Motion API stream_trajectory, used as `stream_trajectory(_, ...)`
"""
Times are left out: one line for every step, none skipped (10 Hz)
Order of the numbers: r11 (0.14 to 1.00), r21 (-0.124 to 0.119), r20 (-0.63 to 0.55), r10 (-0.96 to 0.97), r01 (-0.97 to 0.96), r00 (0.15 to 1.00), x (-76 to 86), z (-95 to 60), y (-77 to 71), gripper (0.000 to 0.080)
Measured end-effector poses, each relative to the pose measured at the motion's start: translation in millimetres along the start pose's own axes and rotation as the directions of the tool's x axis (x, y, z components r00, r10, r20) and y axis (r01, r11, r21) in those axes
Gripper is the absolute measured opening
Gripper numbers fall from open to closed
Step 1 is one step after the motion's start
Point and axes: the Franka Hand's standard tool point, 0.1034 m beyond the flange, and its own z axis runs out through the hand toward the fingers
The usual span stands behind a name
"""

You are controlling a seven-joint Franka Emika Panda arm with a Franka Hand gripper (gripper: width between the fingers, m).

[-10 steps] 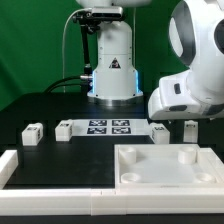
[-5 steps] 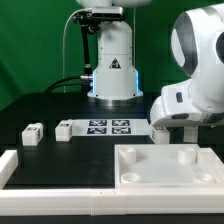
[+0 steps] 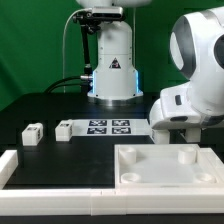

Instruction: Assemble one leg

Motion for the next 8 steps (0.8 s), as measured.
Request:
stream_trajectory(1.0,0.0,0.0,0.0,0.0,1.0,0.0,0.0,0.0,0.0288)
stream_trajectory(1.0,0.0,0.0,-0.001,0.001,1.0,0.0,0.0,0.1,0.0288)
stream_trajectory(1.0,0.0,0.0,-0.002,0.002,1.0,0.1,-0.1,0.2,0.0288)
stream_trajectory(1.0,0.001,0.0,-0.002,0.002,1.0,0.2,-0.5,0.7,0.0288)
stream_trajectory(1.0,0.003,0.001,-0.015,0.015,1.0,-2.0,-5.0,2.5,0.0288)
stream_trajectory(1.0,0.0,0.021,-0.021,0.021,1.0,-12.6,-16.8,5.8,0.0288)
stream_trajectory(1.0,-0.004,0.042,-0.019,0.019,0.999,-23.5,-32.1,8.0,0.029)
stream_trajectory(1.0,-0.003,0.048,-0.024,0.024,0.999,-27.5,-51.2,8.1,0.029)
